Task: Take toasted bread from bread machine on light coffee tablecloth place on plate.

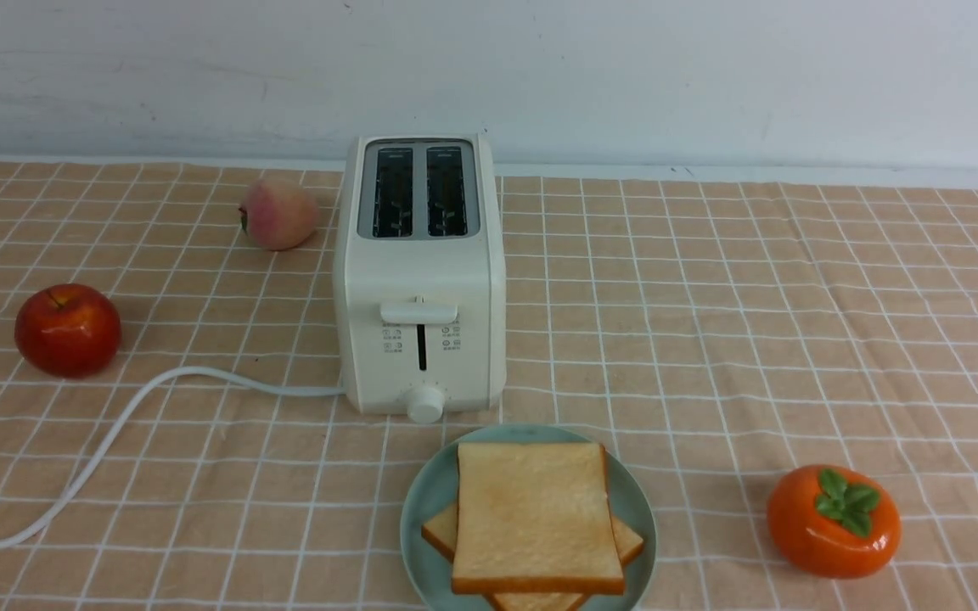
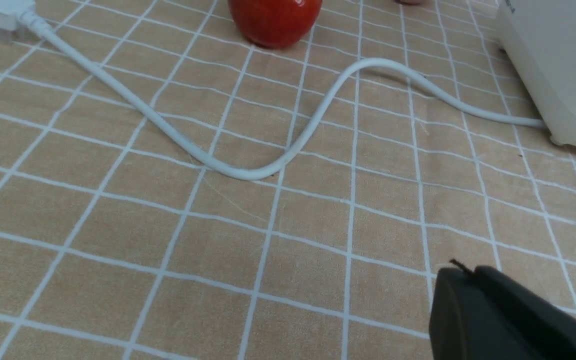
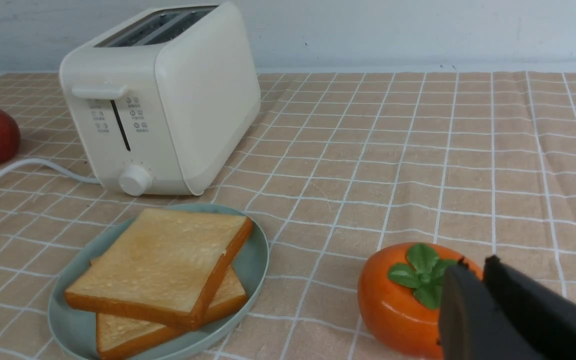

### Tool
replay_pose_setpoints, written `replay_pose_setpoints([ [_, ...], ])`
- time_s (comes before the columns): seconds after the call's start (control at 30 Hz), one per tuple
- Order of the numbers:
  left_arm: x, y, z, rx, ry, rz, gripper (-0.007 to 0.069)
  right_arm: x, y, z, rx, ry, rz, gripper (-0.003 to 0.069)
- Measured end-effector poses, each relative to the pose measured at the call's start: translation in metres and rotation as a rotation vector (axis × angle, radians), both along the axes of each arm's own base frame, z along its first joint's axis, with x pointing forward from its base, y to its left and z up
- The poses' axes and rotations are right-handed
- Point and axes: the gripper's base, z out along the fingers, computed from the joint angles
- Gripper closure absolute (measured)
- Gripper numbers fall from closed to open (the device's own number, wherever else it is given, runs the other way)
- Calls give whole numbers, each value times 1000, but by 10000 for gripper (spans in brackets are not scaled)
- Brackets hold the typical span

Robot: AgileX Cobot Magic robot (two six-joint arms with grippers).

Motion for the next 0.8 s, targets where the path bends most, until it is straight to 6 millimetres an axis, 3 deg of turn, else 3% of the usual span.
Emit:
replay_pose_setpoints([
  [0.8, 0, 0, 0, 0, -2, 1, 615, 0, 0, 0, 0, 0, 0, 584],
])
